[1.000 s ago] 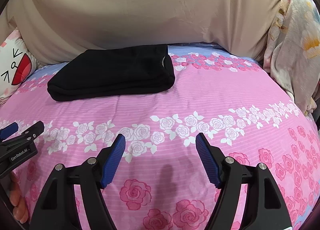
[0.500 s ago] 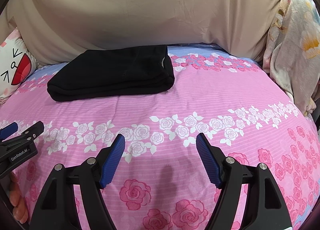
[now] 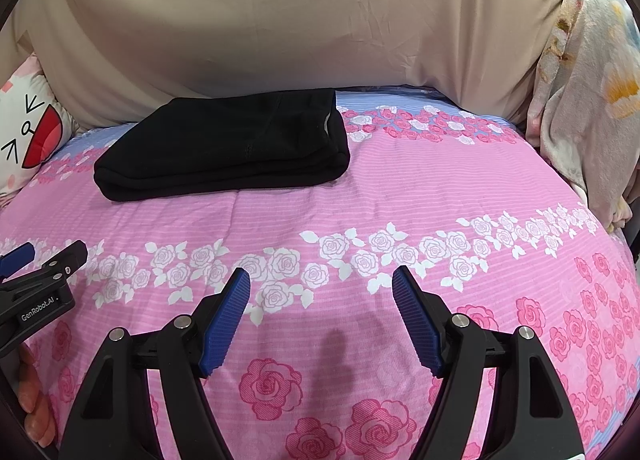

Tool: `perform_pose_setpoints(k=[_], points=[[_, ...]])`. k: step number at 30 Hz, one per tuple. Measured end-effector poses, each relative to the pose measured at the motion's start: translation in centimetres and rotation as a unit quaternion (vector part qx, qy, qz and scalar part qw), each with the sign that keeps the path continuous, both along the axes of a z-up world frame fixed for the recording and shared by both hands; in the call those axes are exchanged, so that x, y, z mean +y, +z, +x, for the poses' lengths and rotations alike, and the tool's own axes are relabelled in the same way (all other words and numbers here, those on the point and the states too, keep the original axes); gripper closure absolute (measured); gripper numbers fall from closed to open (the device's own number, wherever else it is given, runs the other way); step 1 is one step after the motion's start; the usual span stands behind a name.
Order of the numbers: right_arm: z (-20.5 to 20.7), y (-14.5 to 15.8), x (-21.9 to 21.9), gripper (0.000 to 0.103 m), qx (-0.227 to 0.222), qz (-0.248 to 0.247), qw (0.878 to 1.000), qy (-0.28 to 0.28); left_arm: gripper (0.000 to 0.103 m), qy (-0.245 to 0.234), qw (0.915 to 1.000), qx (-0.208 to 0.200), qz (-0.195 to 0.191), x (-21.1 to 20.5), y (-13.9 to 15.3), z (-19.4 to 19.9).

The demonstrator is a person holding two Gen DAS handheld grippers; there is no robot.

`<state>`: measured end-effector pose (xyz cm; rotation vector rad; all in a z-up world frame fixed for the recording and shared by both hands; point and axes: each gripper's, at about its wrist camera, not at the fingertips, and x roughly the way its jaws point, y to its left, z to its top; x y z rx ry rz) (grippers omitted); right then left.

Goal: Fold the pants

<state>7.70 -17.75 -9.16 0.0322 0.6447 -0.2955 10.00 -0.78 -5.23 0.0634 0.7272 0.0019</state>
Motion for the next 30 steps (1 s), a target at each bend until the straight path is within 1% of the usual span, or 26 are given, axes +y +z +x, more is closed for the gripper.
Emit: perform_pose_setpoints(k=[8,14,22,30], points=[[0.0,0.0,0.1,0.031,0.000,-0.003,1.000,0.001,0.011,0.004,1.0000,0.002,0.003,0.0,0.0,0.1],[0.0,0.1,0.0,0.029,0.001,-0.006,1.000,0.004,0.011,0.001,1.0000,-0.006,0.007,0.0,0.3,-0.2],[-0.1,0.0,0.1,0.029,0.001,-0.007,1.000,0.004,0.011,-0.003,0.9999,-0.010,0.013,-0.3,0.4,-0.2],[0.0,0.0,0.0,0.029,0.003,-0.008,1.000,0.007,0.011,-0.019,0.9993,-0.032,-0.007,-0.3,0.9,-0.9]])
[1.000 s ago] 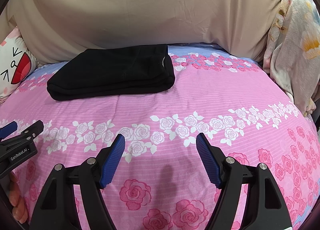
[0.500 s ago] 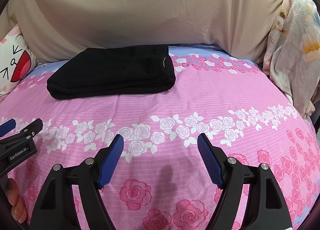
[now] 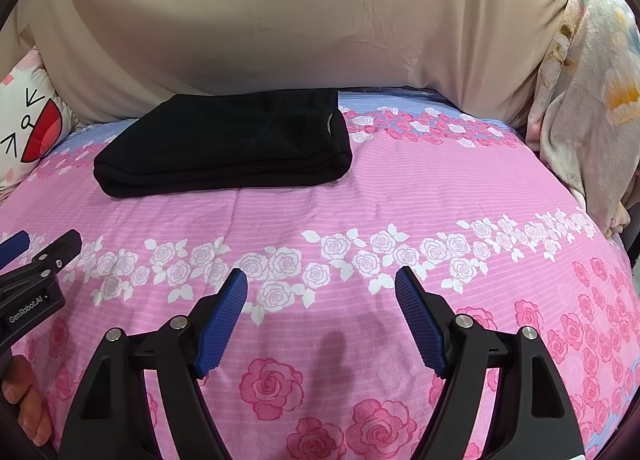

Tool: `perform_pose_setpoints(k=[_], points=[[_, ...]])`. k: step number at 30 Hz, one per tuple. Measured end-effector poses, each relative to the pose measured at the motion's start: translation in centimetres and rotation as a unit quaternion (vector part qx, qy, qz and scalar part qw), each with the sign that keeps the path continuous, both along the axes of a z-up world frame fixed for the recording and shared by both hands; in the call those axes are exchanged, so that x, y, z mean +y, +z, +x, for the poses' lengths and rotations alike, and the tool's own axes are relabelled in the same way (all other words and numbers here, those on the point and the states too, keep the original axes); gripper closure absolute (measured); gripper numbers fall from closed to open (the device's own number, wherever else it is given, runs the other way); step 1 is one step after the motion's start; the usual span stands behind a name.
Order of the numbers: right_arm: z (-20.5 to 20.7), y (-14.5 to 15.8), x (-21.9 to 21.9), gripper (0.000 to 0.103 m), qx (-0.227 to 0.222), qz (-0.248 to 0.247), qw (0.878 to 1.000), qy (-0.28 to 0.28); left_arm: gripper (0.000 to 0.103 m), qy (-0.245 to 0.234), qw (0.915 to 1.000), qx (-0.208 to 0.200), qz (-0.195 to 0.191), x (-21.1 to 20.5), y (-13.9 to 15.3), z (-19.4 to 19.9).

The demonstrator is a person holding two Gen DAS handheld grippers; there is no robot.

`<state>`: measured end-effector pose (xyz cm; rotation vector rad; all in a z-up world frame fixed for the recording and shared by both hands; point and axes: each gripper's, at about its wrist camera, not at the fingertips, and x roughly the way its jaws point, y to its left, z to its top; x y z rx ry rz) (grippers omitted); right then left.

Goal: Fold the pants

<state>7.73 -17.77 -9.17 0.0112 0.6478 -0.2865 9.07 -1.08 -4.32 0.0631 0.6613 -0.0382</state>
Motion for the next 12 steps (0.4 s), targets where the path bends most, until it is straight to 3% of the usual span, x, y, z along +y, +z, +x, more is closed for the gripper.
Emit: perform_pose_setpoints(k=[12], points=[[0.02,-0.06,-0.14,0.027,0.000,-0.001,1.000,0.003,0.011,0.011,0.9997,0.012,0.017,-0.29,-0.35,0.56]])
